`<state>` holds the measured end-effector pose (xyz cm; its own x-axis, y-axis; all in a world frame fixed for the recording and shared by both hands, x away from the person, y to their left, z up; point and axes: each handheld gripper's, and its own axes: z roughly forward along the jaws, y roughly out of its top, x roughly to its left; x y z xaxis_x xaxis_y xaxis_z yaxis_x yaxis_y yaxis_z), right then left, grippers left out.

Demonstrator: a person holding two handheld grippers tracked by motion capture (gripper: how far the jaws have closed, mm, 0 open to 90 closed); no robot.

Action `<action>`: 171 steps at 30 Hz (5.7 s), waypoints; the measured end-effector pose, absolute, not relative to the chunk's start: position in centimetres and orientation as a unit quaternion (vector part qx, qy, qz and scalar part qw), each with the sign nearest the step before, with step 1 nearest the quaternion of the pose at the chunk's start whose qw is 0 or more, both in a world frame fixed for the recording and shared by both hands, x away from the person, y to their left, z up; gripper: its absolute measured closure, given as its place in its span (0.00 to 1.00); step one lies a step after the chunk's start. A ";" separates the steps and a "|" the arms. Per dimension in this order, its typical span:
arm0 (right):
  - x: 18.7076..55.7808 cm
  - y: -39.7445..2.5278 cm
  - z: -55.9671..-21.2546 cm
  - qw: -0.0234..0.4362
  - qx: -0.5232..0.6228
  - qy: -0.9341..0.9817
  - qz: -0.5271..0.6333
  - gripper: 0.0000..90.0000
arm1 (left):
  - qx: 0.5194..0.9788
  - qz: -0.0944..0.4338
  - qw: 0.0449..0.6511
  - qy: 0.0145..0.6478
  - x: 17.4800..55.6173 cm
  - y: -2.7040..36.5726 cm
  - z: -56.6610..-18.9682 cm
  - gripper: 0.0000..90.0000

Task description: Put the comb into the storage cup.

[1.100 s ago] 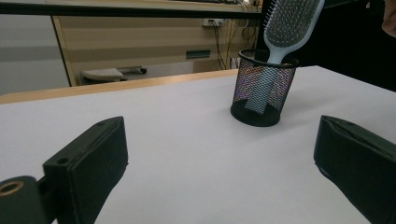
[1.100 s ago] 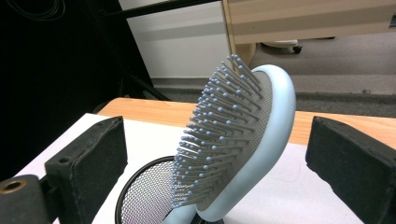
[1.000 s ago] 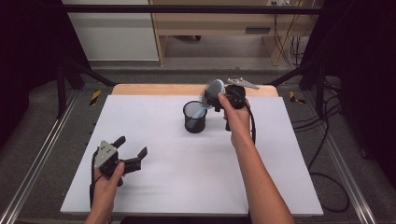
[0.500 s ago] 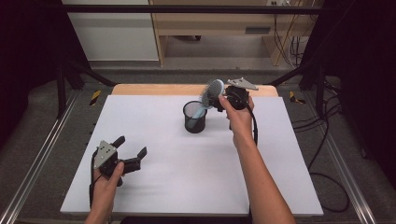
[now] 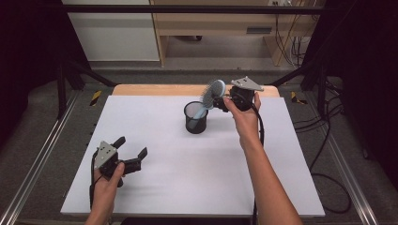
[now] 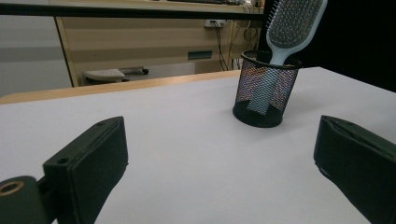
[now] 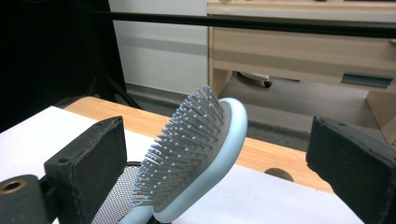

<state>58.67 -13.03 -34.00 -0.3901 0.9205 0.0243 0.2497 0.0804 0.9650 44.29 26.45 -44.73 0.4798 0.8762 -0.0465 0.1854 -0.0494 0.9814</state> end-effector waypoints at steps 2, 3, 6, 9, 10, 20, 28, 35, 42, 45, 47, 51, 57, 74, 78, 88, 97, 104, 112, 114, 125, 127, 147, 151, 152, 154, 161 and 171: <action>58.5 -13.3 -33.7 0.329 0.442 0.656 0.516 0.06 | 0.654 0.311 0.557 0.406 44.3 26.5 -44.7 0.04; 58.4 -13.4 -33.5 0.329 0.440 0.655 0.518 0.06 | 0.654 0.309 0.558 0.406 44.3 26.6 -44.7 0.04; 58.1 -13.8 -33.1 0.329 0.435 0.653 0.525 0.06 | 0.653 0.319 0.552 0.409 44.3 26.8 -44.8 0.04; 57.9 -14.1 -32.7 0.329 0.431 0.650 0.532 0.06 | 0.651 0.324 0.551 0.409 44.3 27.0 -44.7 0.05; 57.8 -14.1 -32.6 0.328 0.430 0.650 0.533 0.06 | 0.650 0.326 0.551 0.409 44.3 27.0 -44.7 0.05; 57.2 -14.7 -31.4 0.328 0.421 0.646 0.545 0.03 | 0.638 0.334 0.551 0.421 44.1 28.4 -44.4 0.05; 56.6 -15.5 -30.7 0.320 0.411 0.642 0.563 0.02 | 0.631 0.341 0.553 0.425 44.1 29.2 -44.4 0.04; 56.0 -16.4 -30.2 0.323 0.407 0.639 0.567 0.04 | 0.634 0.345 0.550 0.421 44.0 29.6 -44.3 0.05; 55.3 -17.6 -29.9 0.325 0.404 0.635 0.574 0.04 | 0.637 0.339 0.542 0.430 43.8 30.2 -44.3 0.04; 55.0 -18.3 -29.8 0.329 0.403 0.632 0.575 0.03 | 0.637 0.341 0.542 0.429 43.4 30.6 -44.3 0.04; 54.8 -18.7 -29.9 0.333 0.403 0.630 0.575 0.03 | 0.634 0.342 0.543 0.431 43.3 30.9 -44.2 0.04; 54.4 -19.4 -30.0 0.340 0.404 0.625 0.575 0.03 | 0.629 0.346 0.544 0.434 43.4 31.3 -44.2 0.04; 53.7 -20.5 -29.9 0.348 0.406 0.617 0.578 0.03 | 0.633 0.342 0.541 0.435 43.5 31.6 -44.3 0.04; 51.9 -22.8 -29.7 0.354 0.409 0.608 0.580 0.02 | 0.635 0.333 0.546 0.434 43.5 32.0 -44.4 0.05; 51.5 -23.3 -29.8 0.358 0.411 0.605 0.580 0.02 | 0.636 0.330 0.547 0.433 43.5 31.9 -44.4 0.05; 50.6 -24.6 -30.7 0.356 0.419 0.603 0.578 0.02 | 0.642 0.324 0.548 0.427 43.3 31.7 -44.4 0.05; 49.8 -25.6 -31.6 0.361 0.425 0.599 0.575 0.02 | 0.637 0.319 0.551 0.434 42.8 32.1 -44.5 0.04; 49.0 -26.2 -32.2 0.369 0.420 0.601 0.571 0.02 | 0.640 0.317 0.549 0.433 42.7 31.9 -44.5 0.04; 48.0 -26.8 -32.6 0.371 0.417 0.604 0.569 0.02 | 0.641 0.312 0.551 0.433 42.1 32.2 -44.4 0.04; 47.9 -26.9 -32.8 0.372 0.417 0.603 0.569 0.02 | 0.641 0.313 0.551 0.433 41.9 32.4 -44.3 0.04; 46.9 -27.6 -34.5 0.374 0.422 0.606 0.562 0.02 | 0.634 0.316 0.553 0.438 41.9 33.2 -44.6 0.04; 46.8 -27.8 -34.8 0.373 0.424 0.606 0.561 0.02 | 0.634 0.315 0.553 0.439 41.9 33.3 -44.6 0.04; 45.3 -29.2 -38.7 0.362 0.443 0.604 0.554 0.02 | 0.635 0.320 0.558 0.427 41.8 33.3 -44.6 0.04; 44.9 -29.2 -40.0 0.355 0.450 0.606 0.552 0.02 | 0.630 0.322 0.564 0.425 41.7 33.4 -44.5 0.04; 44.9 -29.2 -40.3 0.353 0.451 0.606 0.552 0.02 | 0.631 0.322 0.563 0.425 41.7 33.4 -44.5 0.04; 44.7 -29.2 -40.9 0.351 0.453 0.606 0.552 0.02 | 0.632 0.322 0.565 0.422 41.7 33.3 -44.5 0.04; 44.1 -28.8 -42.9 0.344 0.453 0.612 0.549 0.03 | 0.633 0.324 0.570 0.412 41.7 33.2 -44.5 0.04; 43.8 -28.3 -44.6 0.331 0.454 0.618 0.549 0.03 | 0.632 0.324 0.571 0.411 41.7 33.1 -44.5 0.04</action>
<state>43.76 -28.26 -44.59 -0.3683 0.9254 0.0891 0.1971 -0.0159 0.9802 41.67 33.13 -44.49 0.4519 0.8900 -0.0606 0.1504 -0.0091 0.9886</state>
